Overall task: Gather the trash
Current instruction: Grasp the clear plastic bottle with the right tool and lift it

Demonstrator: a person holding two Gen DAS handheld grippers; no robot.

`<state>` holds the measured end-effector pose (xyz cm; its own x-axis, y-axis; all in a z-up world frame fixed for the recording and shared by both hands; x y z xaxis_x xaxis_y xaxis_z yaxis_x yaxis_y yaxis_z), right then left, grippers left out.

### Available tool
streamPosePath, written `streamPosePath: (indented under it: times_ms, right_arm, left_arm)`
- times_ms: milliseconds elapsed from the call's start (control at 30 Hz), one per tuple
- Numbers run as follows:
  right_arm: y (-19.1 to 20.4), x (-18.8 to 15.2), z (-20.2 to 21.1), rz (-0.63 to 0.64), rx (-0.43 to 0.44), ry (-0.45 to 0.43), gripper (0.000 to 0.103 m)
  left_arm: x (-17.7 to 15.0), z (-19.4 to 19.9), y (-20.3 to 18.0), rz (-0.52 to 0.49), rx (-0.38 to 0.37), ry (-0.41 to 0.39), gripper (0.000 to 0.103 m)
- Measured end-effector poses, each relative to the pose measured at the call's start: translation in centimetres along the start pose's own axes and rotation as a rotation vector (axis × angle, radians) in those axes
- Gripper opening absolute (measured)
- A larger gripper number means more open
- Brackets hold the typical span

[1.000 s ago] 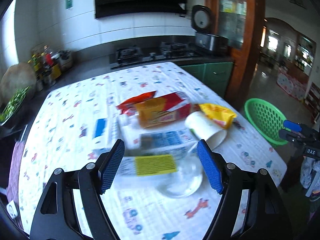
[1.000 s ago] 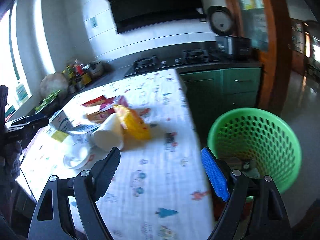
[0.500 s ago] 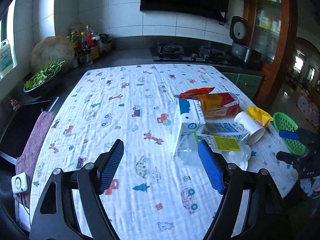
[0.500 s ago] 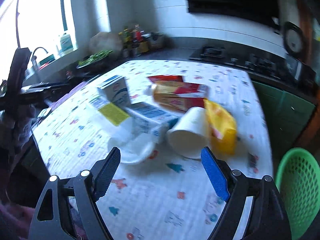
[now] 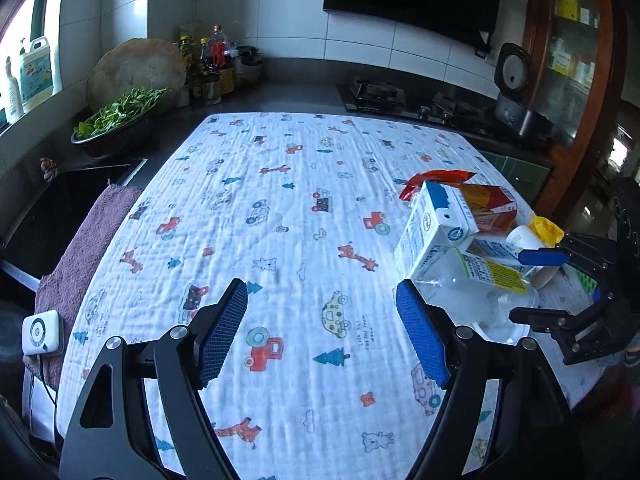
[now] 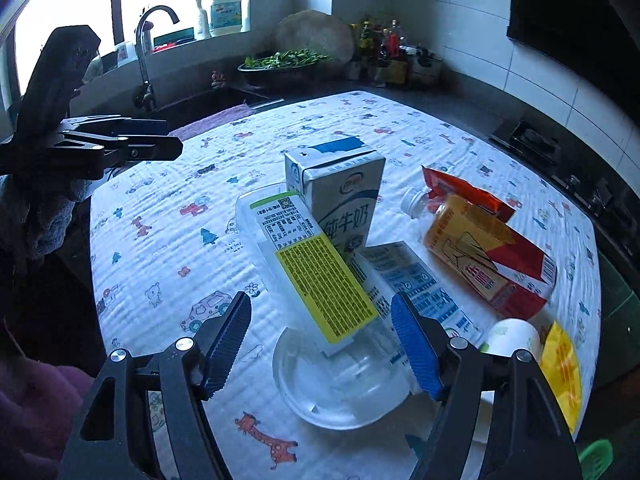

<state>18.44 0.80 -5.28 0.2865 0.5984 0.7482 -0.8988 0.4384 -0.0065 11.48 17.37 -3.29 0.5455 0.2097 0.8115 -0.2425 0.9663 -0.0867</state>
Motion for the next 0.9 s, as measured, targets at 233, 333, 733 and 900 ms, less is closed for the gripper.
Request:
streamPosePath:
  times_ms: [233,333,733,900]
  right_arm:
    - [0.4,1.1,-2.7,0.064,0.054,0.035,0.067]
    - [0.3,1.4,-3.5,0.082,0.066,0.054,0.067]
    - [0.5,1.5,-3.9,0.119,0.138,0.089,0.061]
    - [1.1,1.5,-3.7,0.145,0.166,0.094,0.060]
  left_arm:
    - [-0.6,-0.9,1.9,0.047,0.012,0.017,0.076]
    - [-0.7,-1.1,2.2,0.055,0.013,0.019,0.076]
    - [-1.1,-1.7,2.9,0.070,0.015,0.035,0.076]
    - [-1.2,-2.0,3.0,0.073,0.018,0.041,0.076]
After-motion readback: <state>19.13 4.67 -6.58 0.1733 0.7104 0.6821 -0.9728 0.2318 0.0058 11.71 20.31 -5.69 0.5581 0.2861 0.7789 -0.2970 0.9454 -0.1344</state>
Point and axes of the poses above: each gripper's, at about its wrist camera, not at the fingertips, and z roughly against the way its jaws point, y to its left, x to its top, the point moved 7 cm from there along -z, roughly the way its jaws point, and after that the axes turned 7 degrees about -y, right-handed, at the moved point
